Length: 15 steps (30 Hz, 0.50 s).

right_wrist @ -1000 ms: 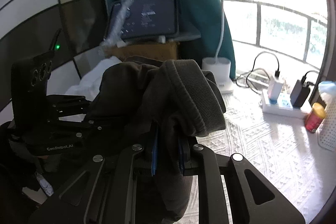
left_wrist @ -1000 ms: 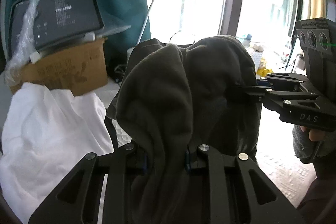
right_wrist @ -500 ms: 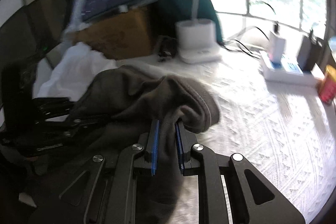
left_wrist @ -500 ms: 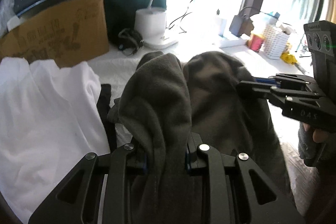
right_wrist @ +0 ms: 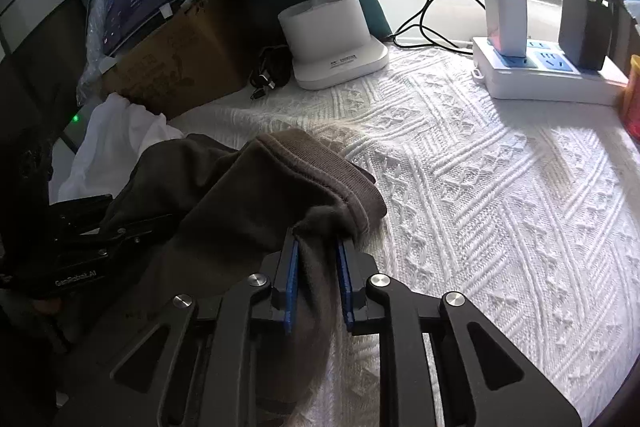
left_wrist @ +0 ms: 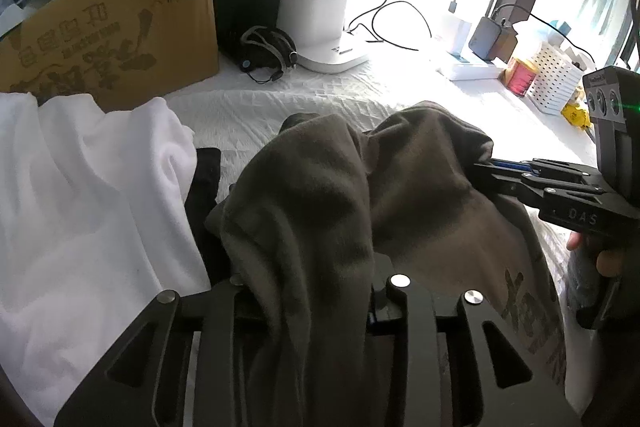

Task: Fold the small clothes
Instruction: 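Lower the folded grey T-shirt onto the bed beside the white cloth with both tools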

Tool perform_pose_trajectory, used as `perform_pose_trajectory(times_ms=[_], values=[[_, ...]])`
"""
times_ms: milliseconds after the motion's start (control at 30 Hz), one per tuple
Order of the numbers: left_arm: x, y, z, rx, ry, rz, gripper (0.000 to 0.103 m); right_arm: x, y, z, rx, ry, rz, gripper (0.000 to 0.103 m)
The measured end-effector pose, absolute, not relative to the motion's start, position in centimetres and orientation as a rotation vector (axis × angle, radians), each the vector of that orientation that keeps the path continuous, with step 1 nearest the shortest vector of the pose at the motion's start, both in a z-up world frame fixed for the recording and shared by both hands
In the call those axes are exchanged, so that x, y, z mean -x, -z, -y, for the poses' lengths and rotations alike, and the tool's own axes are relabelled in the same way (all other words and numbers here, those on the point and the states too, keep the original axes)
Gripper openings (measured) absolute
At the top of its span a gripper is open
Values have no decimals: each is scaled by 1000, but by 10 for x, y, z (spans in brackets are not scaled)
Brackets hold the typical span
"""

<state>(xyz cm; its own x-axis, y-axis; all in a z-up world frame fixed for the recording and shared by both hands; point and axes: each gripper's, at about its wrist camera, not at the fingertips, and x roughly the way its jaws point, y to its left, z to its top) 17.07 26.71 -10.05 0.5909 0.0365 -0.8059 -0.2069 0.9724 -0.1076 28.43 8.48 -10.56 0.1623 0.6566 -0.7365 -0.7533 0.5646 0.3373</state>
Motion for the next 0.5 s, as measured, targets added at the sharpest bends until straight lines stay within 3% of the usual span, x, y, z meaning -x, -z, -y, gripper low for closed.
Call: perform_pose_trajectory(times_ms=[500], values=[[-178,96,-272,215,-205,-947,39,-296,103,-99,101,-926,-940,21]])
